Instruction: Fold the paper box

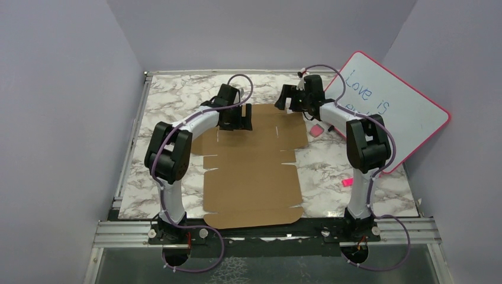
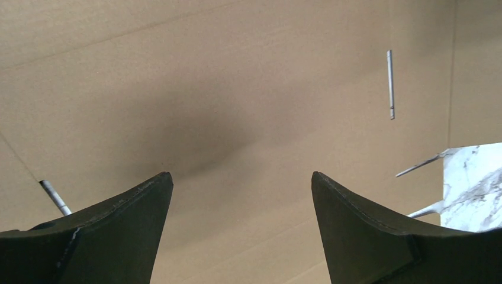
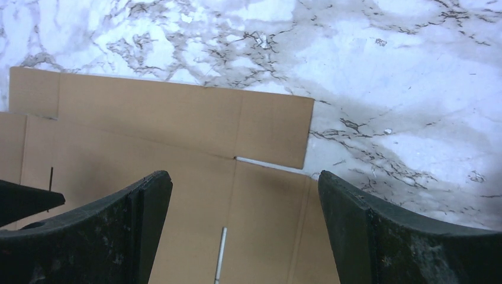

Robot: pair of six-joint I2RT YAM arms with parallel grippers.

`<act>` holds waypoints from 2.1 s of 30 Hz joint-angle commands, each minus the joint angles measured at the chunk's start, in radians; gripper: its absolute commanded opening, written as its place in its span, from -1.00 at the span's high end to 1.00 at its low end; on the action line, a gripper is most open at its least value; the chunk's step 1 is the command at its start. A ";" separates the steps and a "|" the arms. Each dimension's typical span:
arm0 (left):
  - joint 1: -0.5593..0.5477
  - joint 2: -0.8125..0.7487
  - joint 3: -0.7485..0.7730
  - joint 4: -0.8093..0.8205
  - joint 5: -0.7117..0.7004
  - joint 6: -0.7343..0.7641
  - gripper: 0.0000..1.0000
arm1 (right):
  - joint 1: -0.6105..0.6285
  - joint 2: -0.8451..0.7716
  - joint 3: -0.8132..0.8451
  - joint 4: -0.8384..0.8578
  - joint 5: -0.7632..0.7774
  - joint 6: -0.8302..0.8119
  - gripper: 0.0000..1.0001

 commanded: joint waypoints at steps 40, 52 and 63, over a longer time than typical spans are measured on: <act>-0.044 0.159 0.049 -0.032 -0.012 0.041 -0.76 | -0.011 0.098 0.100 0.059 -0.326 0.123 -0.96; -0.049 0.165 0.050 -0.031 -0.007 0.035 -0.76 | 0.024 0.060 0.033 0.102 -0.375 0.154 -0.90; -0.051 0.159 0.052 -0.030 -0.004 0.031 -0.76 | 0.056 0.090 0.081 0.077 -0.316 0.151 -0.89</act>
